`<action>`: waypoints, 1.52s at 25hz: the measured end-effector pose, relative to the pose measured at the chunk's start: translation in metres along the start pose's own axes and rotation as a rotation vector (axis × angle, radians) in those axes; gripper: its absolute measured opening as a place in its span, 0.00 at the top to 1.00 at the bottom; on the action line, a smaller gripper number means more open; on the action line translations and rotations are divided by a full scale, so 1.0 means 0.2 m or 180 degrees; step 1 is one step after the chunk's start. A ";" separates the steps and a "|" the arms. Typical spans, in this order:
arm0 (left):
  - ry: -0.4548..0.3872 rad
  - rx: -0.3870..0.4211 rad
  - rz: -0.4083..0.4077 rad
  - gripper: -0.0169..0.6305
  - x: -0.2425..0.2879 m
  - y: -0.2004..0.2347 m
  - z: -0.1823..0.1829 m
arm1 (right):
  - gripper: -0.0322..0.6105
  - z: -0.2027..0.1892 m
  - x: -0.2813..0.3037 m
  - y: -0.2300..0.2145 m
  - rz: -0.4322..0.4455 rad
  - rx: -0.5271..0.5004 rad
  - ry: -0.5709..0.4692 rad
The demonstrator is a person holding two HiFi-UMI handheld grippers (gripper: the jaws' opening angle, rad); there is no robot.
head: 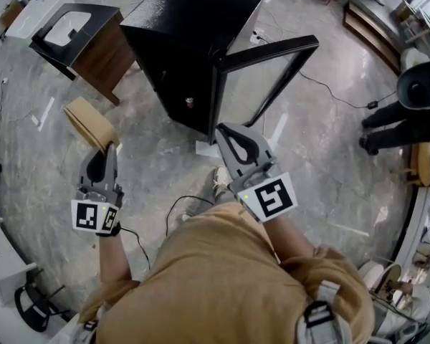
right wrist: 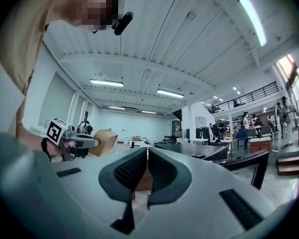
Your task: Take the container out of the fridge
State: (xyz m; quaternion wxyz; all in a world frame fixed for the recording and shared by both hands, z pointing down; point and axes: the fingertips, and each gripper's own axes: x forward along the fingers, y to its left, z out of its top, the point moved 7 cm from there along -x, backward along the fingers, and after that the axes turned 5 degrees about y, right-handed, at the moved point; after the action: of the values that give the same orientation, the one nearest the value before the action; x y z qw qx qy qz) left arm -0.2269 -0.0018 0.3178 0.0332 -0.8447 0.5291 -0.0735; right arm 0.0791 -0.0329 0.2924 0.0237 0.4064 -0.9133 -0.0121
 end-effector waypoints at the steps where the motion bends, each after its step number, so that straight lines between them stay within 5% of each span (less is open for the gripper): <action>1: -0.0014 -0.0017 0.0012 0.95 -0.02 0.00 0.00 | 0.94 0.00 0.00 -0.01 -0.0003 0.0001 0.0001; 10: 0.0027 -0.0170 0.0179 0.95 -0.16 0.07 -0.04 | 0.94 0.00 0.03 0.00 0.0022 -0.0014 0.0019; 16: -0.0173 -0.0203 0.0175 0.95 -0.24 0.08 0.01 | 0.94 0.01 0.05 -0.02 -0.0027 -0.0041 0.0021; 21: -0.0512 -0.0274 0.0324 0.95 -0.35 0.12 0.11 | 0.94 0.04 0.06 -0.04 -0.0075 -0.0069 0.0005; 38: -0.0716 -0.0241 0.0986 0.95 -0.56 0.22 0.20 | 0.94 0.12 0.12 -0.11 -0.0157 -0.0150 -0.0053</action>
State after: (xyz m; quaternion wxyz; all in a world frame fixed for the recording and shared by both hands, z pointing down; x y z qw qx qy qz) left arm -0.3077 0.0794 0.2628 0.0713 -0.7567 0.6481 0.0473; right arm 0.0783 -0.0658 0.2675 0.0253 0.4280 -0.9026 -0.0376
